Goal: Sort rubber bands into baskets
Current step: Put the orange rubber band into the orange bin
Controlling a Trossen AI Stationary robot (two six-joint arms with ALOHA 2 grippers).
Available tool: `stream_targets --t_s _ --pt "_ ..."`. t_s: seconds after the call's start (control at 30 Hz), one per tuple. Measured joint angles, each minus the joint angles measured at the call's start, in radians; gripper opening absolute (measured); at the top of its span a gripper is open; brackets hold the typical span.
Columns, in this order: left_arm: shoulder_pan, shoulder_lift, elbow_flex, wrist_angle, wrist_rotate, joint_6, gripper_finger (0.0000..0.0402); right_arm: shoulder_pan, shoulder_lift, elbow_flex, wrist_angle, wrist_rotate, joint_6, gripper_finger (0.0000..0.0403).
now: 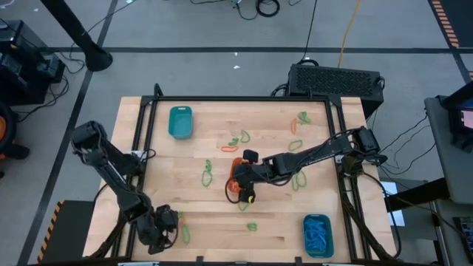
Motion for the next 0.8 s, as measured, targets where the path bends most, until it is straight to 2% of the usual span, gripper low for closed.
stream_targets --t_s 0.23,0.53,0.8 --pt "0.0 0.043 0.003 -0.093 -0.009 0.006 0.023 0.0 0.0 0.0 0.014 -0.024 0.0 0.0112" --pt "0.005 -0.012 -0.001 -0.028 0.017 0.058 0.023 0.0 0.0 0.0 0.013 -0.024 0.0 0.0112" --pt "0.006 -0.051 0.0 -0.097 -0.078 0.107 0.023 0.0 0.0 0.0 0.013 -0.024 0.0 0.0112"
